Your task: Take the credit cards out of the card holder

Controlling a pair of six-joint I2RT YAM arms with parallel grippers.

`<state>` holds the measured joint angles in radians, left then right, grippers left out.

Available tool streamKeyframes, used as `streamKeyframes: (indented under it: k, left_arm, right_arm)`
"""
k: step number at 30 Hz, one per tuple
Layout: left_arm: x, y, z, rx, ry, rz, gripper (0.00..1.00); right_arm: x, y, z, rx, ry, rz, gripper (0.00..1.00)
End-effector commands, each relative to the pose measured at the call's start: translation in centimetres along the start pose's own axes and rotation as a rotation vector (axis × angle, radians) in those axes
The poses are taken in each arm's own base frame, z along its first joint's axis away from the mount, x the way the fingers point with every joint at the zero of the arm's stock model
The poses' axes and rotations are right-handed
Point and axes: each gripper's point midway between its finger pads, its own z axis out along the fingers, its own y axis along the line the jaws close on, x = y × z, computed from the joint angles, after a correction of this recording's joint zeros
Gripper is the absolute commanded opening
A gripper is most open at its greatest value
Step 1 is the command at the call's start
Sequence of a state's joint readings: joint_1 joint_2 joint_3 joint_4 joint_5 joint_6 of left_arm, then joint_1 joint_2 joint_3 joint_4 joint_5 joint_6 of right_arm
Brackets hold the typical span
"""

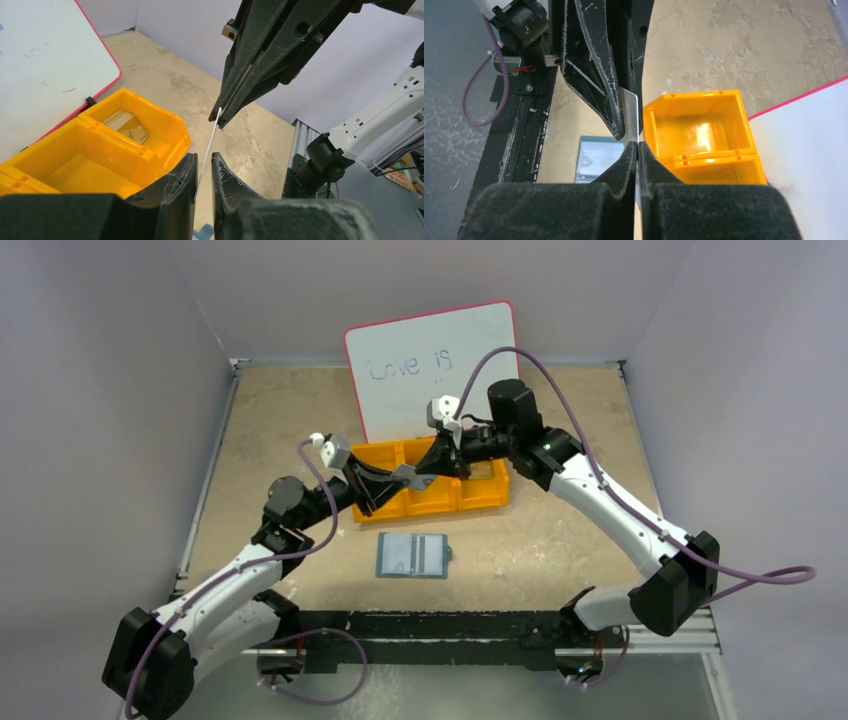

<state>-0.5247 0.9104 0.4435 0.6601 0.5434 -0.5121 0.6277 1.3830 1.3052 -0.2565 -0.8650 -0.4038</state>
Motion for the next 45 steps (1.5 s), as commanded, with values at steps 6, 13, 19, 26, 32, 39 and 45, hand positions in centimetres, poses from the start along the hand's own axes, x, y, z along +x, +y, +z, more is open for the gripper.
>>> streamKeyframes:
  k: [6, 13, 19, 26, 32, 39, 45]
  left_arm:
    - [-2.0, 0.7, 0.2, -0.090, 0.039, 0.052, 0.64]
    - [-3.9, 5.0, -3.9, -0.463, -0.021, 0.062, 0.75]
    - [-4.4, 6.4, -7.4, -0.650, -0.077, 0.021, 0.78]
    - [-4.5, 6.0, -9.1, -0.689, -0.063, 0.026, 0.79]
    - [-4.6, 5.6, -10.1, -0.695, -0.050, 0.067, 0.79]
    - [-4.8, 5.7, -10.6, -0.705, -0.045, 0.103, 0.79]
    - [-5.1, 5.9, -10.7, -0.715, -0.054, 0.117, 0.80]
  right_arm:
    - [-0.7, -1.1, -0.5, 0.050, 0.038, -0.039, 0.00]
    - [4.4, -4.3, 0.1, 0.157, 0.225, 0.024, 0.00]
    - [8.8, -7.3, 0.7, 0.194, 0.402, 0.005, 0.00]
    - [12.2, -10.5, 0.5, 0.127, 0.559, 0.003, 0.00]
    - [15.6, -11.8, 0.5, 0.053, 0.678, 0.003, 0.00]
    - [14.5, -13.3, 1.9, -0.006, 0.631, -0.031, 0.00]
    - [13.6, -14.1, 2.4, 0.004, 0.597, -0.076, 0.00]
